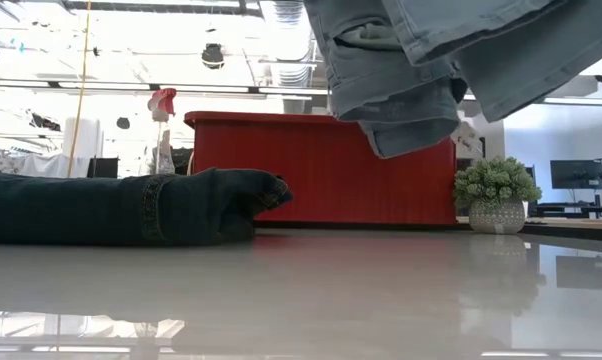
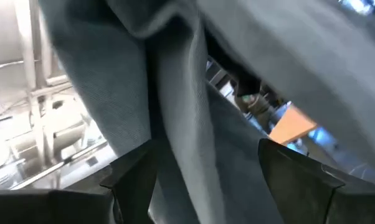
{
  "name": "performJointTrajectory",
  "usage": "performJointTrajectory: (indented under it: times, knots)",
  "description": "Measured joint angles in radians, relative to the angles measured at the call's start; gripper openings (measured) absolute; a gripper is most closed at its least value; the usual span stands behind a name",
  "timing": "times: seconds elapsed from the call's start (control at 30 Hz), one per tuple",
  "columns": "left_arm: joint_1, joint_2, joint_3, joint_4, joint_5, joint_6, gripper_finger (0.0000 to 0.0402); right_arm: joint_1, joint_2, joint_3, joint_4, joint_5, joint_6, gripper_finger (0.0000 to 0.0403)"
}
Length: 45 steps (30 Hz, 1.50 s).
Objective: Fold Laundry from Bin
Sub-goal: Fold the light blue pants
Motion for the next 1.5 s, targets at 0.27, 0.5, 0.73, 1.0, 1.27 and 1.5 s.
performJointTrajectory:
  times: [0.27,0.5,0.73,1.0,1.27,1.5]
  knots:
    - [0.002,0.020,0.046,-0.007,0.106,0.046,0.0265,0.032,0.000,0.000,-0.005,-0.007,-0.023,0.0031]
    - [0.022,0.020,0.152,-0.105,0.218,0.005,0.0265,0.046,0.003,0.000,-0.018,0.008,-0.051,0.0031]
    - [0.040,0.084,0.282,-0.244,0.247,0.028,0.0265,0.071,0.004,0.000,-0.054,0.036,-0.094,0.0031]
    - [0.038,0.110,0.322,-0.197,0.196,0.088,0.0251,0.093,0.004,0.000,-0.050,0.040,-0.107,0.0031]
    - [0.034,0.109,0.353,-0.154,0.187,0.145,0.0046,0.103,0.004,0.001,-0.049,0.041,-0.118,0.0031]
    - [-0.008,0.072,0.366,-0.157,0.142,0.200,0.0003,0.071,-0.004,0.001,-0.050,-0.044,-0.046,0.0031]
